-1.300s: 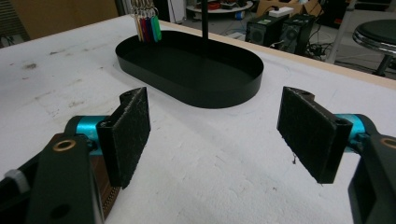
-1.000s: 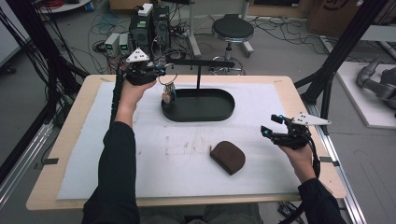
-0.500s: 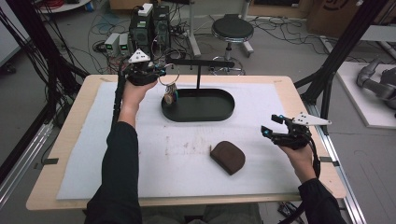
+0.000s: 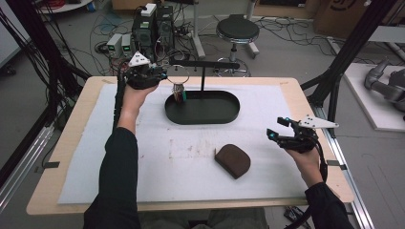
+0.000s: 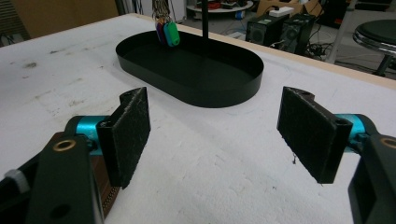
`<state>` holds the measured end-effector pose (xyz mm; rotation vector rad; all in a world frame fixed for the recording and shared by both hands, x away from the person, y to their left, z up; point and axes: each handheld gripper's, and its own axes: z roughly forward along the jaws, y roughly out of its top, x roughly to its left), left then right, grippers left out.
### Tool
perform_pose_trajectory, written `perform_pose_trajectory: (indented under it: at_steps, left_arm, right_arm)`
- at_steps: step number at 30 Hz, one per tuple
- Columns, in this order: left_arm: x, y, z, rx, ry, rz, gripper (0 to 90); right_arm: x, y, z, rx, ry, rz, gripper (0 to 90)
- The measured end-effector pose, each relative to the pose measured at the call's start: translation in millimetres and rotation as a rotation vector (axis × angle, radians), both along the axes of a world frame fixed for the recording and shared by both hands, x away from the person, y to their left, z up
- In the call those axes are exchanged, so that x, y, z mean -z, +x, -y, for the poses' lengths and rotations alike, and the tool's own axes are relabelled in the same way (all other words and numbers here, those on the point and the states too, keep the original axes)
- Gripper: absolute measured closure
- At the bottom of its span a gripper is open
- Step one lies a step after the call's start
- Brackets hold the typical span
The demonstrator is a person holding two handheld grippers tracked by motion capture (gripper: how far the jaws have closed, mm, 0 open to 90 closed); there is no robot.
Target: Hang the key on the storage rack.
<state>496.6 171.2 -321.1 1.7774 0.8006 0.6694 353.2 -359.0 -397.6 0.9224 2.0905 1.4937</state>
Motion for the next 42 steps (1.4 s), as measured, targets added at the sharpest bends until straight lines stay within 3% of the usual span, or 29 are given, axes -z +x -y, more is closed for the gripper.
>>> perform_pose_trajectory:
  at_steps: [5, 9, 13, 23, 30, 35, 42]
  left_arm:
    - [-4.4, -16.3, -4.0, 0.006, -0.007, -0.005, 53.7]
    - [-8.1, -35.4, -7.5, 0.027, -0.01, 0.017, 43.9]
    - [-10.6, -57.4, -13.1, 0.055, -0.03, 0.025, 38.7]
    - [-10.3, -120.3, -19.4, 0.112, -0.027, 0.032, 32.8]
    - [0.3, -158.1, -18.7, 0.178, -0.013, 0.029, 32.4]
    - [11.5, -174.4, -19.7, 0.238, -0.007, 0.024, 31.2]
    - [34.8, -193.3, -25.8, 0.277, -0.045, 0.044, 29.3]
  right_arm:
    - [-0.4, -1.0, -1.1, 0.003, -0.006, -0.008, 26.1]
    - [-0.9, -1.9, -1.3, 0.004, -0.011, -0.003, 26.1]
    - [-1.2, -2.1, -0.9, 0.006, -0.013, 0.001, 26.1]
    - [0.1, -0.2, -4.0, 0.001, -0.022, 0.001, 26.2]
    - [-1.9, -0.6, -6.7, -0.002, -0.03, -0.005, 26.2]
    - [-1.7, 0.4, -7.9, -0.012, -0.031, -0.009, 26.2]
    - [-2.3, 0.8, -9.2, -0.019, -0.043, -0.012, 26.2]
